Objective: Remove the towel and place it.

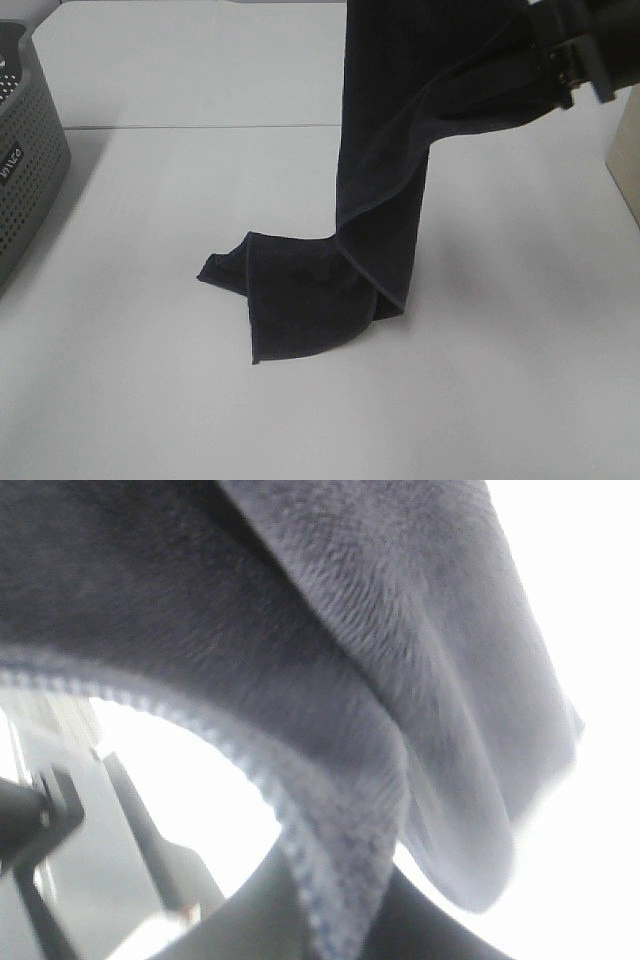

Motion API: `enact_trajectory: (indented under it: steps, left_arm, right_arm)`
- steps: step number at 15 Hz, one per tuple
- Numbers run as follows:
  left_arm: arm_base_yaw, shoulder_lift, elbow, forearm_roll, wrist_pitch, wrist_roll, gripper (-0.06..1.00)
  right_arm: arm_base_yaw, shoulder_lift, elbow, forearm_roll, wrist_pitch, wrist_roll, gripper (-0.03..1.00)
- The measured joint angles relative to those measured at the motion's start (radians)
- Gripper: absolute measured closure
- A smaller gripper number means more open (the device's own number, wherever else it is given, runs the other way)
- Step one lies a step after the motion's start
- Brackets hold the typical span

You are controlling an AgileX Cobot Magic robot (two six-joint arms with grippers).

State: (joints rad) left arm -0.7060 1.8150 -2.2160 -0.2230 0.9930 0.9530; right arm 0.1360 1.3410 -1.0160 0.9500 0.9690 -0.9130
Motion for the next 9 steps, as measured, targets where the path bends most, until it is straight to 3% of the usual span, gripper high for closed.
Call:
enact_trajectory:
  steps: [2, 4, 6, 9]
  left_arm:
    - [0.0, 0.006, 0.0, 0.043, 0.0, 0.0, 0.94]
    - [0.0, 0.022, 0.0, 0.06, -0.016, -0.009, 0.94]
    - [0.0, 0.044, 0.0, 0.089, -0.117, -0.071, 0.94]
    - [0.0, 0.055, 0.0, 0.252, -0.326, -0.201, 0.94]
  right_arm:
    - [0.0, -0.009, -0.165, -0.244, 0.165, 0.26, 0.96]
    - [0.0, -0.009, -0.34, -0.399, 0.234, 0.433, 0.96]
    - [0.0, 0.013, -0.519, -0.527, 0.247, 0.521, 0.96]
    - [0.0, 0.11, -0.765, -0.681, 0.248, 0.542, 0.96]
